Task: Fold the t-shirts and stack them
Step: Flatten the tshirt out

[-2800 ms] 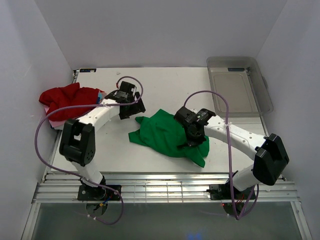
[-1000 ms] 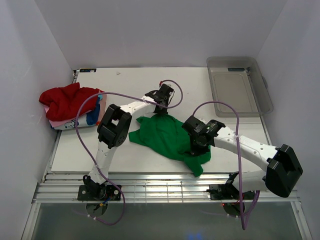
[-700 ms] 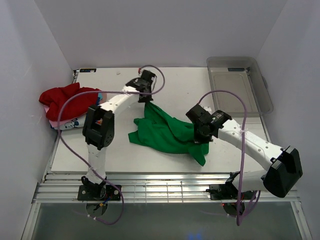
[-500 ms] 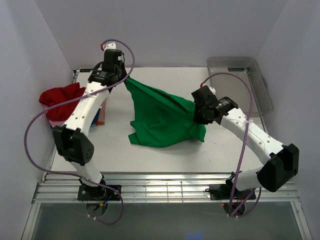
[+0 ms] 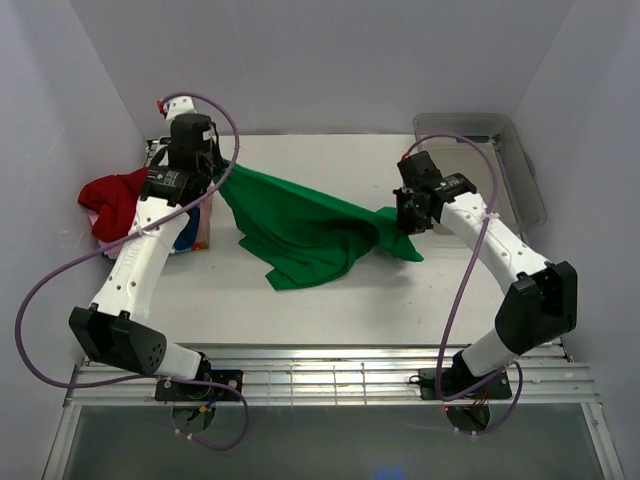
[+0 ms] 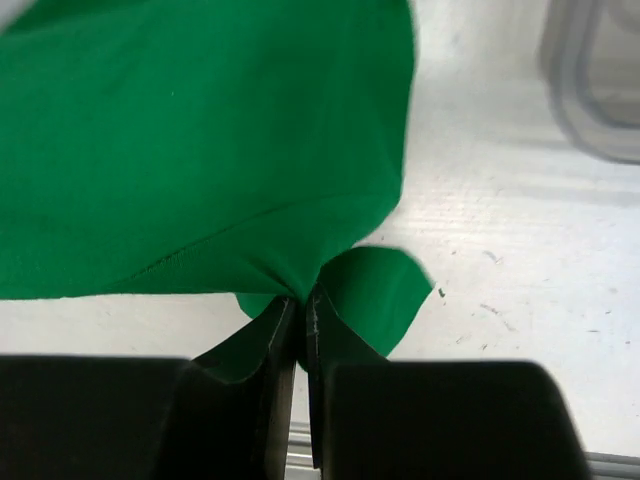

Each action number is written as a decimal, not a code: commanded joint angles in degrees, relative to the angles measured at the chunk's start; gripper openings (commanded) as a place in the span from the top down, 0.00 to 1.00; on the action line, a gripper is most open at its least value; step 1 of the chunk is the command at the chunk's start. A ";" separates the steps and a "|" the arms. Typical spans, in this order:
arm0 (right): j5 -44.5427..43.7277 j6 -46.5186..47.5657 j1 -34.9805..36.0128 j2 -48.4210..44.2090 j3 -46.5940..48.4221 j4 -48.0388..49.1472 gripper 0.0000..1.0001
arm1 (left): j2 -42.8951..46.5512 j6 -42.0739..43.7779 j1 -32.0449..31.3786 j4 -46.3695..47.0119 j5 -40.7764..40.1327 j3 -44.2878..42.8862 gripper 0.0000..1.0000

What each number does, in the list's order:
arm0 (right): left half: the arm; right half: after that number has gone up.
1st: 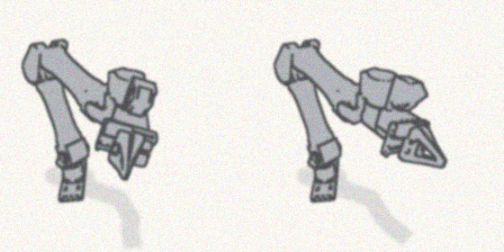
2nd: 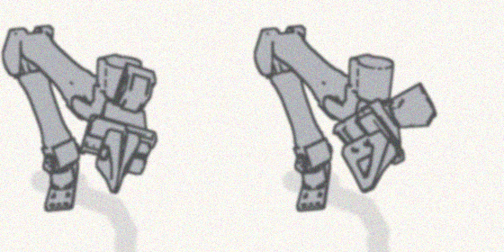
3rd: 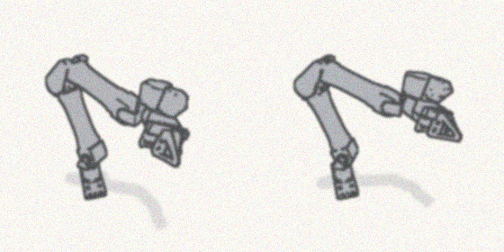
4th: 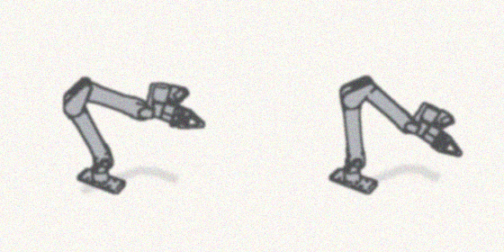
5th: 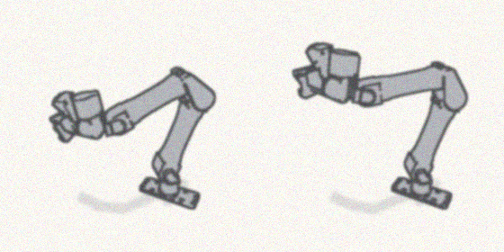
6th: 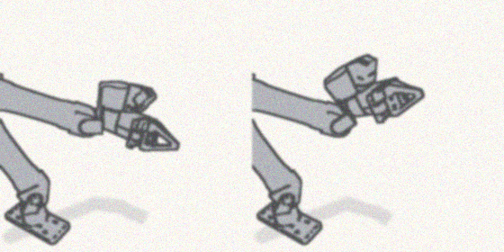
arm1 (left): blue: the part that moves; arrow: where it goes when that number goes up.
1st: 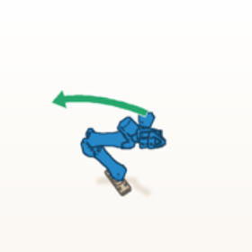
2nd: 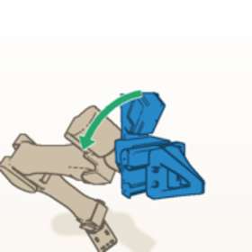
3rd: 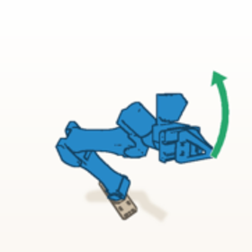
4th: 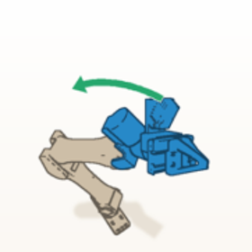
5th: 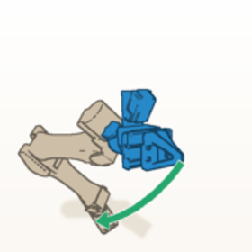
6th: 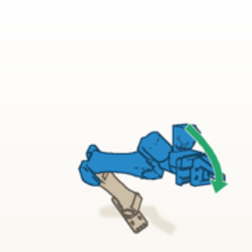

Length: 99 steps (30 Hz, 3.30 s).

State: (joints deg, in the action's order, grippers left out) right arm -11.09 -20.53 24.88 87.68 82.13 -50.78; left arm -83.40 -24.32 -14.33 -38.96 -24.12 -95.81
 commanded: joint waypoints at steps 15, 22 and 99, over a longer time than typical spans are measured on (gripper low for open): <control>6.44 3.22 2.71 12.25 -14.27 8.78 0.90 | 18.44 -5.22 1.23 -1.03 -0.75 35.08 1.00; 4.68 1.38 3.51 4.26 -9.11 3.44 0.90 | 19.50 -4.69 1.32 -2.96 -3.39 30.25 1.00; -5.52 24.66 1.31 8.22 50.80 29.77 0.92 | -8.55 1.10 -1.14 11.79 17.79 -34.29 1.00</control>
State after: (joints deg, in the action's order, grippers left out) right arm -17.74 -0.93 26.20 98.39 134.58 -29.95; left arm -94.80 -27.22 -15.86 -32.36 -4.58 -133.43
